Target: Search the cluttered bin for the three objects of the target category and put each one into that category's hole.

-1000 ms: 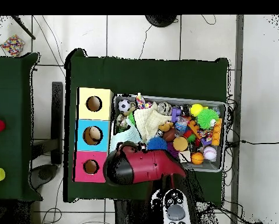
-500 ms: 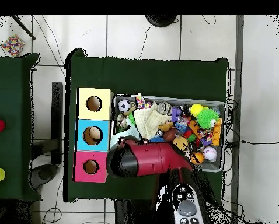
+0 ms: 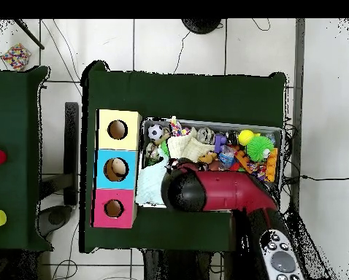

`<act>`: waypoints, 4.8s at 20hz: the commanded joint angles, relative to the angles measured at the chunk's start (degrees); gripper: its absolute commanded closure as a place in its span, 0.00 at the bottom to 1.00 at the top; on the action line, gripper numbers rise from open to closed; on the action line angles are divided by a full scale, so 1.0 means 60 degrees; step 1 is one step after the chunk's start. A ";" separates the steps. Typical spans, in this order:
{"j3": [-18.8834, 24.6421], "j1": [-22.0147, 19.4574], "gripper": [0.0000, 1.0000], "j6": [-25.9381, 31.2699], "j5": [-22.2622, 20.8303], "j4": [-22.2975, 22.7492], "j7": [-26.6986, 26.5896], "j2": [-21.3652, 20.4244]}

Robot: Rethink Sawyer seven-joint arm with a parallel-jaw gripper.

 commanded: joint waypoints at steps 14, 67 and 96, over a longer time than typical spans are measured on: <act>0.1678 -0.1303 0.00 0.1314 -0.0902 -0.0787 -0.1714 0.0173; 0.1458 0.0158 0.00 0.1552 -0.1782 -0.1840 -0.0232 0.1345; 0.0441 0.1579 0.00 0.1143 -0.1927 -0.2243 0.0940 0.0807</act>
